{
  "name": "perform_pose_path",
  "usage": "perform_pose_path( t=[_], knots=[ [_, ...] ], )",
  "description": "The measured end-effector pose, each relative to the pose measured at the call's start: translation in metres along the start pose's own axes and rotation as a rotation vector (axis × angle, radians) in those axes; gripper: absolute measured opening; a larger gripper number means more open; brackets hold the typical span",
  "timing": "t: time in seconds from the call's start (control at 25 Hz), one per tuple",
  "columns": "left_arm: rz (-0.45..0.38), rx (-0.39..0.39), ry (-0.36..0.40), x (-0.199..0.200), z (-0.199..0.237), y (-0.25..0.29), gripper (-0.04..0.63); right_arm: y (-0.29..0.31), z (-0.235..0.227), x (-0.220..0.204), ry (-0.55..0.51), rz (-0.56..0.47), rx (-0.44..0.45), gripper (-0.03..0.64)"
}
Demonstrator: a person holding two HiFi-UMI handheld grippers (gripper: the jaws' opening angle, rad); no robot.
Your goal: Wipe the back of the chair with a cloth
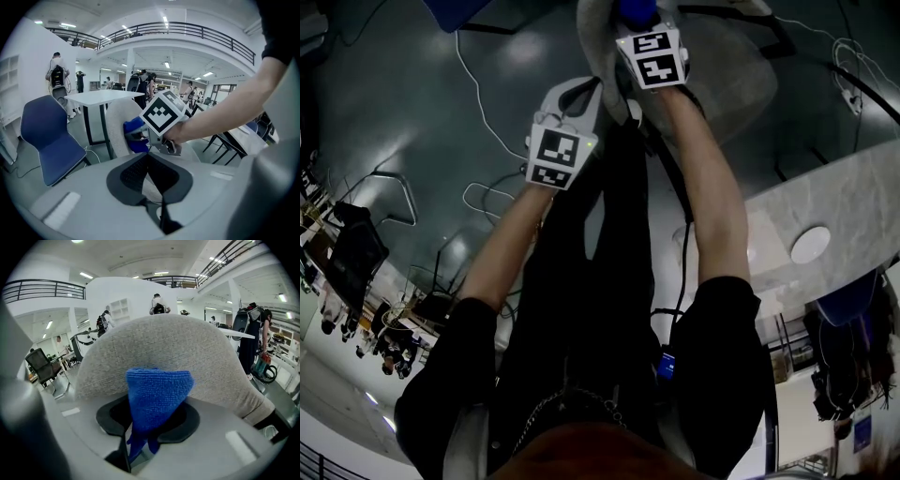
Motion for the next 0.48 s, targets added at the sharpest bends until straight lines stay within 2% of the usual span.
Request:
perform_pose_path(
  t=[0.48],
  knots=[
    [-0.001,0.007,-0.026,-0.026,-0.012,-0.024,0.011,-0.018,0.039,-0.029,-0.063,0.020,0.073,0.130]
  ],
)
Point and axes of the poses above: the fingertips, and each gripper's own axes: y forward along the fingers, z to its left, x out of its top, the point moved 8 cm from there along -y, backward along the fingers, and after that the axes turned 9 degrees about y, right-handed, at the moved point
